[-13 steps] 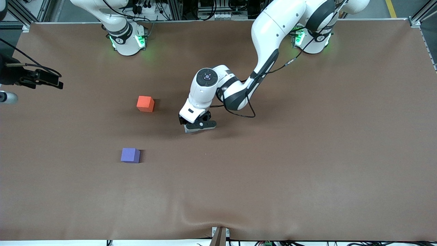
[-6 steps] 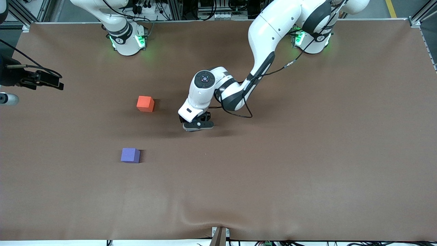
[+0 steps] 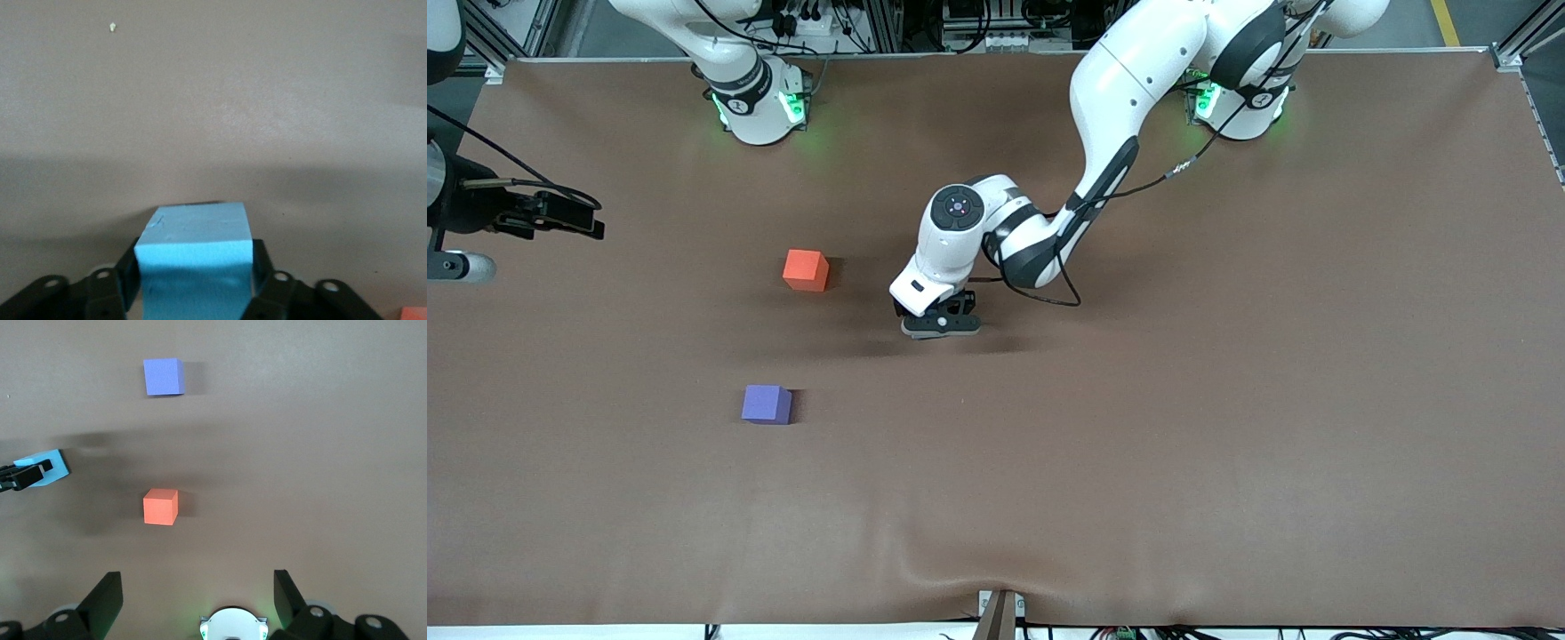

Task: Place blue block between orange and purple blocks
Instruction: 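Lower the cube, open the left gripper and withdraw it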

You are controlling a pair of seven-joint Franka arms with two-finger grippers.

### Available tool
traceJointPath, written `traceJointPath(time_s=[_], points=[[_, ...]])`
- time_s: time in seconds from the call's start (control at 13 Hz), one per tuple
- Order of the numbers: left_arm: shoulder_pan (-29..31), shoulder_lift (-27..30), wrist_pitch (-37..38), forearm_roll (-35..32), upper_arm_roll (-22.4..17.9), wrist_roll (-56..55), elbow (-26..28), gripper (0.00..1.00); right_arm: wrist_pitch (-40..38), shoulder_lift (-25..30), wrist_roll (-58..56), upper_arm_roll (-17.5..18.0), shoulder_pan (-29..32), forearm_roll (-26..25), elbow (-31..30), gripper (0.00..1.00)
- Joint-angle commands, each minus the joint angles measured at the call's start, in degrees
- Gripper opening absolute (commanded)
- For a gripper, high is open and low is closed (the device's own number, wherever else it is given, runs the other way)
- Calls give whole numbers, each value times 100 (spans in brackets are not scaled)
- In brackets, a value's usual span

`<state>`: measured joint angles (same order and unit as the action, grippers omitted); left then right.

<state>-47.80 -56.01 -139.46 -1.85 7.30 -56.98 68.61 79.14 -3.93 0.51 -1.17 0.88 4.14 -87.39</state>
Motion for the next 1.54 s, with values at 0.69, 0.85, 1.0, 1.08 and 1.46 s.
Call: traceJointPath(time_s=[0.69,0.85,1.0,1.08,1.46], points=[[472,2462,3009,-606,-1099,196,56,100,-266,-73,81,3,-53,78,100,100],[875,2762,3634,-606,-1108,520,39,100,-512,-73,81,3,-18,148,82,100],[1367,3008,3802,-571,-1091,1343,39,100,-549,-82,81,-15,-9,219,82,100],[1631,3165,3925,-519,-1073,1818,47,100,-549,-82,81,-15,-9,228,91,100],[2704,3833,4813,-342,-1047,3778,213,100,-557,-82,81,-15,-18,245,91,100]])
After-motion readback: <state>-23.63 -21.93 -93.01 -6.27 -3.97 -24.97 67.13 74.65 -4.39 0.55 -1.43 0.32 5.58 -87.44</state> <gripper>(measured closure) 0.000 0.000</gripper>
